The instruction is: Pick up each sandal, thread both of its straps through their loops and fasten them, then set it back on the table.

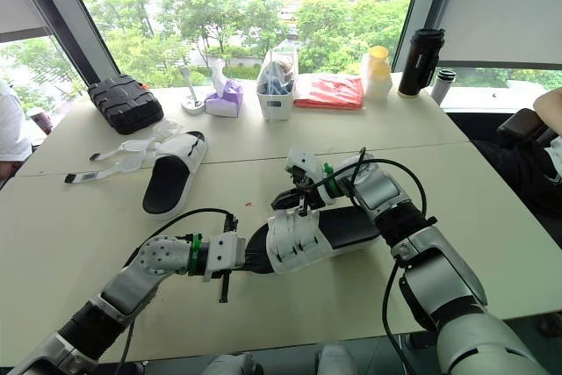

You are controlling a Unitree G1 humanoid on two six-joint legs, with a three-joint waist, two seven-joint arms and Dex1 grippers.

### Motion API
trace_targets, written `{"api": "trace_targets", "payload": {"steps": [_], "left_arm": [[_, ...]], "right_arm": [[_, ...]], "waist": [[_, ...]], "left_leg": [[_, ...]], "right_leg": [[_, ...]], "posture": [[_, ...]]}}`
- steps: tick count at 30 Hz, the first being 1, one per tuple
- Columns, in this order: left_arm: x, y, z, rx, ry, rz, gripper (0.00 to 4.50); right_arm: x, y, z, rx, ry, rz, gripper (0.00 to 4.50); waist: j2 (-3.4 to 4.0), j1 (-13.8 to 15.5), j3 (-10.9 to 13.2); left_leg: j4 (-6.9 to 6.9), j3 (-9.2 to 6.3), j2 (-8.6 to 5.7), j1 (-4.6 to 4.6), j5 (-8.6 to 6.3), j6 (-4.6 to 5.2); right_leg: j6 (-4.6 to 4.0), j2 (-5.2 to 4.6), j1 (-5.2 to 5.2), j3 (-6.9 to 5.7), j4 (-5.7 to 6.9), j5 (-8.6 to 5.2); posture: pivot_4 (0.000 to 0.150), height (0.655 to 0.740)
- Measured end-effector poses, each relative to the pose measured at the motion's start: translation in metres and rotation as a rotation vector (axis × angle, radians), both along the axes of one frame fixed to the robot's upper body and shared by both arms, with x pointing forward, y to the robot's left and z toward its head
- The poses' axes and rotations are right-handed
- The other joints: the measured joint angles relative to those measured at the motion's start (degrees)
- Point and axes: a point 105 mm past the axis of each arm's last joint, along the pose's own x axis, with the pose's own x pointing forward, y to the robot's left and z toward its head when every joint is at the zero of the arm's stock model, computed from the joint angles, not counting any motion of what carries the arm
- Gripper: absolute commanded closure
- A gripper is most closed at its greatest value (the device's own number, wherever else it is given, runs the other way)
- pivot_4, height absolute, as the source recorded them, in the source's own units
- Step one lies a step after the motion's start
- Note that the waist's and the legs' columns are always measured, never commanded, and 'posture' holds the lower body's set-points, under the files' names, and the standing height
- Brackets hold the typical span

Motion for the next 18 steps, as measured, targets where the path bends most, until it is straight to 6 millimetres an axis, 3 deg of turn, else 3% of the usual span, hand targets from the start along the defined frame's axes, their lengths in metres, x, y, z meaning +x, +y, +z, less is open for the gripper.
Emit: {"api": "trace_targets", "payload": {"steps": [5, 11, 15, 18], "left_arm": [[-0.001, 0.0, -0.001, -0.001, 0.004, -0.001, 4.5], [-0.001, 0.0, 0.0, -0.003, 0.001, -0.001, 4.5], [-0.003, 0.0, 0.001, -0.014, -0.004, 0.006, 4.5], [-0.007, 0.002, 0.002, -0.028, 0.001, 0.019, 4.5]], "right_arm": [[0.018, -0.003, -0.003, -0.062, -0.187, -0.034, 0.63], [0.038, -0.015, 0.001, -0.107, -0.347, -0.102, 0.63], [0.051, -0.034, 0.038, -0.072, -0.505, -0.157, 0.63], [0.045, -0.059, 0.072, -0.087, -0.69, -0.122, 0.63]], "waist": [[0.18, -0.01, -0.27], [0.21, -0.03, -0.23], [0.29, 0.03, -0.11], [0.25, 0.0, -0.02]], "left_leg": [[-0.13, 0.0, -0.01, 0.02, 0.0, 0.0], [-0.13, 0.0, -0.02, -0.09, 0.0, 0.0], [-0.15, 0.0, -0.02, -0.25, 0.0, 0.0], [-0.3, 0.01, -0.02, -0.32, 0.0, 0.0]], "right_leg": [[-0.07, 0.0, -0.04, 0.01, -0.01, 0.05], [-0.09, 0.01, -0.05, 0.05, 0.0, 0.05], [-0.11, 0.01, -0.12, 0.07, 0.01, 0.05], [-0.17, 0.01, -0.23, 0.07, -0.01, -0.01]], "posture": [[0.15, 0.74], [0.15, 0.74], [0.15, 0.74], [0.15, 0.74]]}}
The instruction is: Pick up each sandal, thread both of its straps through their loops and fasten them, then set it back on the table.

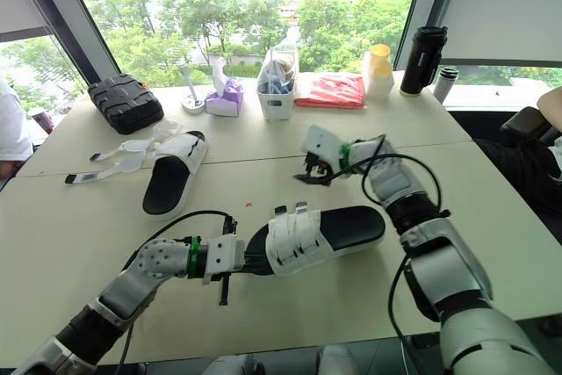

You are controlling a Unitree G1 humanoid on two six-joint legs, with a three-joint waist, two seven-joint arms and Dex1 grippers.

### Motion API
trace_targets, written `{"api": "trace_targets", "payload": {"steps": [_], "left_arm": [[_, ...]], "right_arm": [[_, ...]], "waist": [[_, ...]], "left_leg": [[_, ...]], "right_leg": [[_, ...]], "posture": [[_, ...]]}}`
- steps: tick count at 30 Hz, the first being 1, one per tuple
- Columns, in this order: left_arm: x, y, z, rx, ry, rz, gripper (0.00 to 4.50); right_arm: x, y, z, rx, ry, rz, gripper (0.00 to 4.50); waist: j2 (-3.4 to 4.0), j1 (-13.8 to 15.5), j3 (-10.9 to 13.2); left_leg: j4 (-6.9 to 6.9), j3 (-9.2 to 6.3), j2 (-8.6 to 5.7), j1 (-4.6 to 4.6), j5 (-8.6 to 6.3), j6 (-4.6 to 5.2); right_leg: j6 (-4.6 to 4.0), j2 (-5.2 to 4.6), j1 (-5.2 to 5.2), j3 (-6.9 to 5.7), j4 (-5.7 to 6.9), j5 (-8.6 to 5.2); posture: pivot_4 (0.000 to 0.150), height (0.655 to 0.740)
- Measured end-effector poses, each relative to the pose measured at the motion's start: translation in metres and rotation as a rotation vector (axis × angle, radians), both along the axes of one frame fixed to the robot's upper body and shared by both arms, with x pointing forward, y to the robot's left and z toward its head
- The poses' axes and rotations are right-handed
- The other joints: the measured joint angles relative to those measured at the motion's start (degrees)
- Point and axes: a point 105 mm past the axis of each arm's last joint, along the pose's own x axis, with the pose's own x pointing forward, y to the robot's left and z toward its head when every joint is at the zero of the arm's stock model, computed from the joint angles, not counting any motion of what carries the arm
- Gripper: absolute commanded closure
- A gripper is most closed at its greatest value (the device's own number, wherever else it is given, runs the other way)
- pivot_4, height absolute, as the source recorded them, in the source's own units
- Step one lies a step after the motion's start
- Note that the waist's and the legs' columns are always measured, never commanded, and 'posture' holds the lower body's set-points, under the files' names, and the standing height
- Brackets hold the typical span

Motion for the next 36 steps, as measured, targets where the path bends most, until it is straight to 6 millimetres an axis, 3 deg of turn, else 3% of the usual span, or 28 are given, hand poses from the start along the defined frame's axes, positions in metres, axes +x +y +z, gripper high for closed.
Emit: {"api": "trace_targets", "payload": {"steps": [2, 6, 11, 15, 17, 20, 27, 34, 36], "left_arm": [[-0.001, 0.003, 0.002, 0.001, 0.009, 0.007, 4.5], [-0.002, 0.013, 0.008, 0.001, 0.05, 0.037, 4.5], [-0.005, 0.037, 0.021, 0.016, 0.108, 0.092, 4.5], [-0.006, 0.052, 0.04, -0.019, 0.145, 0.153, 4.5], [-0.004, 0.057, 0.049, -0.039, 0.155, 0.179, 4.5], [-0.005, 0.062, 0.058, -0.083, 0.185, 0.211, 4.5], [0.001, 0.075, 0.069, -0.13, 0.205, 0.296, 4.5], [0.006, 0.08, 0.069, -0.135, 0.203, 0.338, 4.5], [0.007, 0.08, 0.069, -0.135, 0.2, 0.346, 4.5]], "right_arm": [[-0.012, -0.01, 0.006, -0.019, -0.06, 0.034, 0.63], [-0.044, -0.021, -0.012, -0.096, -0.086, 0.126, 0.63], [-0.071, -0.041, -0.02, -0.263, -0.201, 0.249, 0.63], [-0.091, -0.045, -0.03, -0.346, -0.32, 0.401, 0.63], [-0.096, -0.045, -0.033, -0.349, -0.35, 0.442, 0.63], [-0.102, -0.043, -0.038, -0.36, -0.395, 0.512, 0.63], [-0.118, -0.007, -0.049, -0.279, -0.505, 0.714, 0.63], [-0.114, 0.05, -0.047, -0.208, -0.649, 0.875, 0.63], [-0.112, 0.056, -0.047, -0.21, -0.666, 0.898, 1.45]], "waist": [[-0.1, -0.29, 0.09], [-0.15, -0.48, 0.83], [-0.14, -0.18, 2.18], [-0.42, -0.17, 2.82], [-0.35, -0.13, 2.93], [-0.44, -0.07, 3.01], [-0.47, -0.05, 3.03], [-0.52, -0.19, 3.06], [-0.53, -0.2, 3.05]], "left_leg": [[-0.12, 0.04, 0.03, 0.02, 0.0, 0.0], [-0.29, 0.17, 0.08, -0.02, 0.0, 0.0], [-0.27, 0.24, 0.07, -0.13, 0.01, -0.01], [-0.14, 0.26, 0.07, -0.51, 0.09, -0.16], [0.19, 0.32, 0.03, -1.16, 0.31, -0.55], [0.18, 0.37, 0.03, -1.23, 0.32, -0.56], [0.22, 0.43, 0.04, -1.16, 0.36, -0.62], [0.22, 0.48, 0.03, -1.04, 0.39, -0.69], [0.23, 0.48, 0.03, -1.03, 0.4, -0.69]], "right_leg": [[-0.07, 0.03, -0.06, 0.01, 0.0, -0.09], [-0.1, 0.05, -0.25, 0.1, 0.03, -0.15], [-0.1, -0.01, -0.34, 0.12, 0.05, -0.14], [-0.12, -0.01, -0.65, 0.14, 0.06, -0.12], [-0.16, -0.03, -1.26, 0.18, 0.22, -0.07], [-0.19, -0.04, -1.33, 0.21, 0.2, -0.04], [-0.23, -0.02, -1.31, 0.25, 0.27, -0.02], [-0.31, 0.03, -1.32, 0.31, 0.46, 0.03], [-0.31, 0.03, -1.32, 0.31, 0.47, 0.03]], "posture": [[0.15, 0.74], [0.15, 0.74], [0.15, 0.74], [0.15, 0.74], [0.15, 0.74], [0.15, 0.74], [0.15, 0.74], [0.15, 0.74], [0.15, 0.74]]}}
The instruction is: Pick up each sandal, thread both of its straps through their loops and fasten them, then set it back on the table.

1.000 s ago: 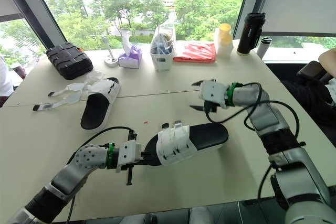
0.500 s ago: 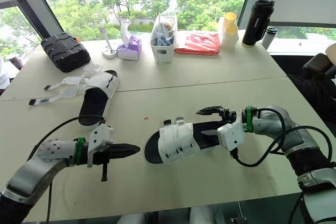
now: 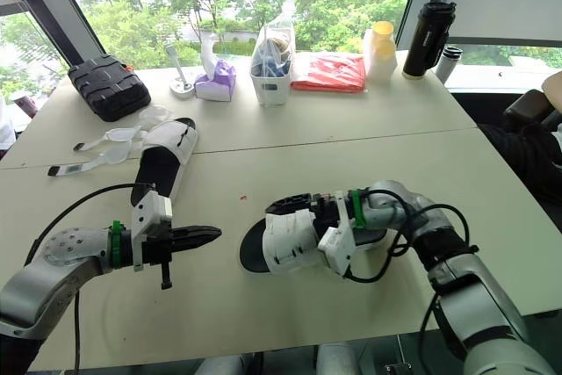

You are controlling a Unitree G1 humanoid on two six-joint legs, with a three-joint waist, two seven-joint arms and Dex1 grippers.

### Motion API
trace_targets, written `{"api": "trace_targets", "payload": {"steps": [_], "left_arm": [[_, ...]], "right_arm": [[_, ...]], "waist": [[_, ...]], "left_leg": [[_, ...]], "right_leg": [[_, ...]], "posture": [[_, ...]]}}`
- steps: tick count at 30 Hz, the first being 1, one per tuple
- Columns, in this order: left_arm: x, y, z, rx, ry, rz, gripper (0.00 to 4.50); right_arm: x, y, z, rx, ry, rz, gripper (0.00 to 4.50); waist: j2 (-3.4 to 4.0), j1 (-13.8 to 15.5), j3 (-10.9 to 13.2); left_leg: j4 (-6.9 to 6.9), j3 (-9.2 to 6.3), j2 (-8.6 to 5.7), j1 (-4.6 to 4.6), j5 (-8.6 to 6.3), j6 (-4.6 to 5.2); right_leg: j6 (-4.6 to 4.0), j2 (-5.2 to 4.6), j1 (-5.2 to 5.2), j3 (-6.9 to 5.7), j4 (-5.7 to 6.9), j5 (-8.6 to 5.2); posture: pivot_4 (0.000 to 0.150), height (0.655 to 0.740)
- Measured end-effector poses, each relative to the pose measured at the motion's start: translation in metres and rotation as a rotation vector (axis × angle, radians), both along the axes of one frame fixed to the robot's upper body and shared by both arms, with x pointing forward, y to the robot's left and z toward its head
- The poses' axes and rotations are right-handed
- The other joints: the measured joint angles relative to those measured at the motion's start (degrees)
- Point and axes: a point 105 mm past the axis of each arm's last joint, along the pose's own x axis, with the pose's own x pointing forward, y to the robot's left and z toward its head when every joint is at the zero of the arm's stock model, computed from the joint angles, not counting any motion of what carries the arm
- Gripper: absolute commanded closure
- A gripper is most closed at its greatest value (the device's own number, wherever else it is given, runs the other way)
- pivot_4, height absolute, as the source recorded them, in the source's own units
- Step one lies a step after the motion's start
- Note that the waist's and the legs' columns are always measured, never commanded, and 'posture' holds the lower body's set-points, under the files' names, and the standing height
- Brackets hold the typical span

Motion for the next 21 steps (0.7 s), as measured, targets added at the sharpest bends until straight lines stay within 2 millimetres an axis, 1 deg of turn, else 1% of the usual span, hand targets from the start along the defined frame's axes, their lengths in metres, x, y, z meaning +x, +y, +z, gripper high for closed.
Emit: {"api": "trace_targets", "payload": {"steps": [2, 5, 6, 9, 12, 14, 15, 18, 20, 21], "left_arm": [[0.0, 0.0, 0.0, -0.001, -0.001, 0.005, 4.5], [0.0, 0.0, -0.001, -0.003, -0.002, 0.016, 4.5], [0.001, 0.0, -0.002, -0.001, -0.001, 0.022, 4.5], [0.001, 0.001, -0.003, -0.002, -0.002, 0.032, 4.5], [0.0, 0.001, -0.005, 0.002, -0.003, 0.036, 4.5], [0.0, 0.001, -0.006, -0.006, -0.003, 0.043, 4.5], [0.0, 0.0, -0.006, -0.008, -0.005, 0.045, 4.5], [0.002, 0.001, -0.007, -0.001, -0.018, 0.056, 4.5], [0.004, -0.002, -0.005, -0.005, -0.032, 0.052, 4.5], [0.004, -0.002, -0.004, -0.004, -0.039, 0.052, 4.5]], "right_arm": [[0.002, 0.002, -0.002, -0.012, -0.008, 0.01, 2.4], [-0.001, 0.005, -0.01, -0.038, -0.01, 0.05, 3.81], [-0.002, 0.005, -0.01, -0.039, -0.014, 0.06, 4.01], [-0.002, 0.006, -0.01, -0.041, -0.03, 0.071, 4.06], [0.001, 0.005, -0.009, -0.027, -0.031, 0.043, 4.06], [0.011, 0.004, -0.003, 0.016, -0.036, -0.025, 4.06], [0.02, 0.002, 0.002, 0.042, -0.042, -0.084, 4.06], [0.07, -0.011, 0.023, 0.079, -0.098, -0.39, 4.06], [0.101, -0.029, 0.041, 0.088, -0.146, -0.583, 4.06], [0.111, -0.038, 0.05, 0.1, -0.165, -0.656, 4.06]], "waist": [[-0.01, -0.02, -0.01], [-0.02, -0.04, -0.01], [-0.02, -0.08, -0.01], [-0.02, -0.15, -0.01], [-0.02, -0.12, -0.01], [-0.02, -0.09, -0.01], [-0.02, -0.08, -0.01], [-0.02, -0.04, 0.0], [-0.02, -0.02, -0.01], [-0.02, 0.03, -0.01]], "left_leg": [[0.0, 0.01, -0.01, 0.01, 0.0, 0.0], [0.0, 0.03, -0.03, 0.02, 0.01, -0.01], [0.0, 0.08, -0.03, 0.03, 0.01, -0.01], [0.03, 0.15, -0.04, 0.06, 0.03, -0.05], [0.08, 0.18, -0.03, 0.08, 0.06, -0.1], [0.12, 0.18, -0.03, 0.08, 0.08, -0.13], [0.14, 0.18, -0.03, 0.08, 0.09, -0.13], [0.17, 0.23, -0.06, 0.08, 0.14, -0.19], [0.17, 0.36, -0.04, 0.06, 0.15, -0.21], [0.16, 0.35, -0.01, 0.06, 0.15, -0.21]], "right_leg": [[-0.01, 0.0, 0.0, 0.01, 0.02, 0.0], [-0.03, 0.01, -0.07, 0.05, 0.16, -0.01], [-0.04, 0.01, -0.11, 0.1, 0.25, -0.01], [-0.05, 0.02, -0.15, 0.15, 0.37, -0.02], [-0.06, 0.02, -0.15, 0.17, 0.48, -0.02], [-0.08, 0.02, -0.15, 0.18, 0.53, 0.0], [-0.1, 0.02, -0.15, 0.18, 0.55, 0.01], [-0.2, 0.03, -0.16, 0.18, 0.59, 0.08], [-0.25, 0.09, -0.18, 0.18, 0.59, 0.11], [-0.26, 0.12, -0.18, 0.17, 0.59, 0.1]], "posture": [[0.15, 0.74], [0.15, 0.74], [0.15, 0.74], [0.15, 0.74], [0.15, 0.74], [0.15, 0.74], [0.15, 0.74], [0.15, 0.74], [0.15, 0.74], [0.15, 0.74]]}}
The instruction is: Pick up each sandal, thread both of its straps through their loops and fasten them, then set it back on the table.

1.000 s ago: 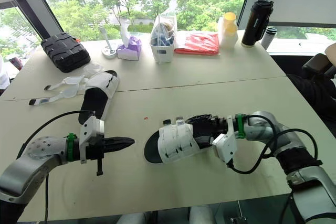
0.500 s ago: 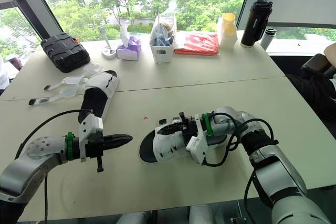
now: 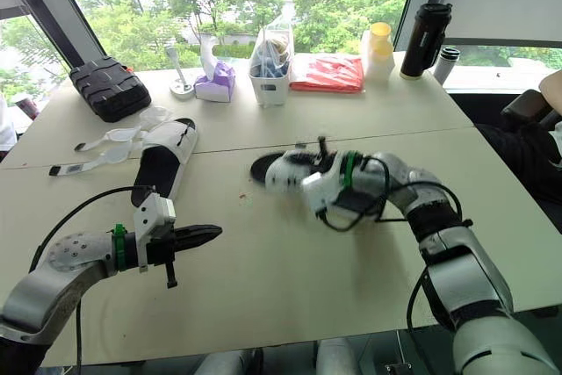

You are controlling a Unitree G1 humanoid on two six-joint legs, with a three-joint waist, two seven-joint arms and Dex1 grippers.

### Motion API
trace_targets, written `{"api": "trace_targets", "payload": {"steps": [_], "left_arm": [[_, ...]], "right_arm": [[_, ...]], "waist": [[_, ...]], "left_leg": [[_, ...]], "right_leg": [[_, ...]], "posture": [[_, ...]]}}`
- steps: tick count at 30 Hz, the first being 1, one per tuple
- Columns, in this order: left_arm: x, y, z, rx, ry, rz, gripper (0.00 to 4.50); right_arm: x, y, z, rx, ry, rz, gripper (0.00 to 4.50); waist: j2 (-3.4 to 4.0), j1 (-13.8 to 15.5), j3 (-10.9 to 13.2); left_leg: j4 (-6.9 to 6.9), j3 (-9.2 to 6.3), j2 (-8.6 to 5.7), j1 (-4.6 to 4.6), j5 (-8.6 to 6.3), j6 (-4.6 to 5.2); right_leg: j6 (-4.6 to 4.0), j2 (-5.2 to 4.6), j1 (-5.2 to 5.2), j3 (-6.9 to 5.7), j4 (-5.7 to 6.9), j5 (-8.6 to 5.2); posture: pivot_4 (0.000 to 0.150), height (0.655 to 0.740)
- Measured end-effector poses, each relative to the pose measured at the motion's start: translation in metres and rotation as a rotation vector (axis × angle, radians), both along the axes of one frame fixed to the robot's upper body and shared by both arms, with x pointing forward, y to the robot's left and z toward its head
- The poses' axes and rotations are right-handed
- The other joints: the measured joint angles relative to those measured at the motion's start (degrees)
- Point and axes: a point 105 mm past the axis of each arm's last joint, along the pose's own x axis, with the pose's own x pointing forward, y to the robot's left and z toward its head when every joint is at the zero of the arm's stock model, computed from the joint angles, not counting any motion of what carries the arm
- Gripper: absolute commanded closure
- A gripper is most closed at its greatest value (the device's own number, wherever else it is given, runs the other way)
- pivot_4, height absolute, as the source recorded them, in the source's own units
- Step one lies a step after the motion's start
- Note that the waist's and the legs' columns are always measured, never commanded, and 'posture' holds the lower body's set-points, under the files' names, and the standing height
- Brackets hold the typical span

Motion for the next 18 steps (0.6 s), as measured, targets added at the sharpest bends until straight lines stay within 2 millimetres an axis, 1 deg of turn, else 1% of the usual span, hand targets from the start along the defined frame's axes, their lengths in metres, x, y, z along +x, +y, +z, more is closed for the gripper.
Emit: {"api": "trace_targets", "payload": {"steps": [1, 3, 4, 5, 7, 9, 12, 14, 18], "left_arm": [[0.001, 0.0, 0.0, 0.005, -0.005, 0.003, 4.5], [0.003, -0.001, 0.0, 0.0, -0.012, 0.008, 4.5], [0.003, -0.002, 0.001, -0.007, -0.018, 0.012, 4.5], [0.004, -0.003, 0.001, -0.013, -0.024, 0.013, 4.5], [0.006, -0.002, -0.001, -0.001, -0.023, 0.027, 4.5], [0.007, -0.001, -0.002, -0.001, -0.023, 0.035, 4.5], [0.01, -0.003, 0.001, -0.009, -0.044, 0.04, 4.5], [0.011, -0.003, 0.0, -0.009, -0.048, 0.049, 4.5], [0.012, -0.007, -0.001, -0.011, -0.051, 0.047, 4.5]], "right_arm": [[0.011, -0.006, 0.007, 0.035, -0.003, -0.078, 4.06], [0.033, -0.017, 0.014, 0.098, 0.012, -0.24, 4.06], [0.046, -0.026, 0.014, 0.11, 0.021, -0.347, 4.06], [0.056, -0.04, 0.013, 0.11, 0.022, -0.456, 4.06], [0.07, -0.058, 0.011, 0.11, 0.014, -0.616, 4.06], [0.077, -0.064, 0.006, 0.121, 0.022, -0.711, 4.06], [0.081, -0.064, -0.007, 0.124, 0.042, -0.802, 4.06], [0.082, -0.068, -0.007, 0.14, 0.046, -0.844, 4.06], [0.082, -0.075, -0.006, 0.154, 0.036, -0.909, 4.06]], "waist": [[-0.01, -0.08, 0.0], [0.0, -0.28, 0.0], [0.0, -0.42, 0.0], [0.0, -0.35, 0.0], [0.0, -0.39, 0.0], [0.0, -0.62, 0.0], [0.02, -1.62, -0.01], [0.03, -1.75, -0.02], [0.04, -1.78, -0.02]], "left_leg": [[-0.03, 0.01, 0.04, 0.0, 0.01, -0.01], [-0.06, 0.08, 0.05, -0.02, 0.01, -0.02], [-0.06, 0.11, 0.06, -0.05, 0.02, -0.04], [-0.06, 0.11, 0.06, -0.11, 0.03, -0.05], [-0.08, 0.12, 0.05, -0.17, 0.03, -0.05], [-0.11, 0.13, 0.06, -0.23, 0.03, -0.06], [-0.02, 0.13, 0.05, -0.6, 0.05, -0.09], [0.04, 0.11, 0.04, -0.74, 0.06, -0.1], [0.04, 0.12, 0.03, -0.75, 0.06, -0.1]], "right_leg": [[-0.01, 0.05, 0.0, 0.01, -0.03, 0.0], [-0.01, 0.05, -0.08, 0.06, -0.01, 0.01], [-0.04, 0.04, -0.13, 0.1, 0.0, 0.03], [-0.05, 0.04, -0.18, 0.1, 0.0, 0.03], [-0.06, 0.03, -0.28, 0.11, -0.01, 0.04], [-0.06, 0.04, -0.36, 0.13, -0.01, 0.04], [-0.06, 0.02, -0.71, 0.14, 0.07, 0.06], [-0.06, 0.0, -0.84, 0.14, 0.11, 0.07], [-0.06, 0.01, -0.84, 0.13, 0.12, 0.08]], "posture": [[0.15, 0.74], [0.15, 0.74], [0.15, 0.74], [0.15, 0.74], [0.15, 0.74], [0.15, 0.74], [0.15, 0.74], [0.15, 0.74], [0.15, 0.74]]}}
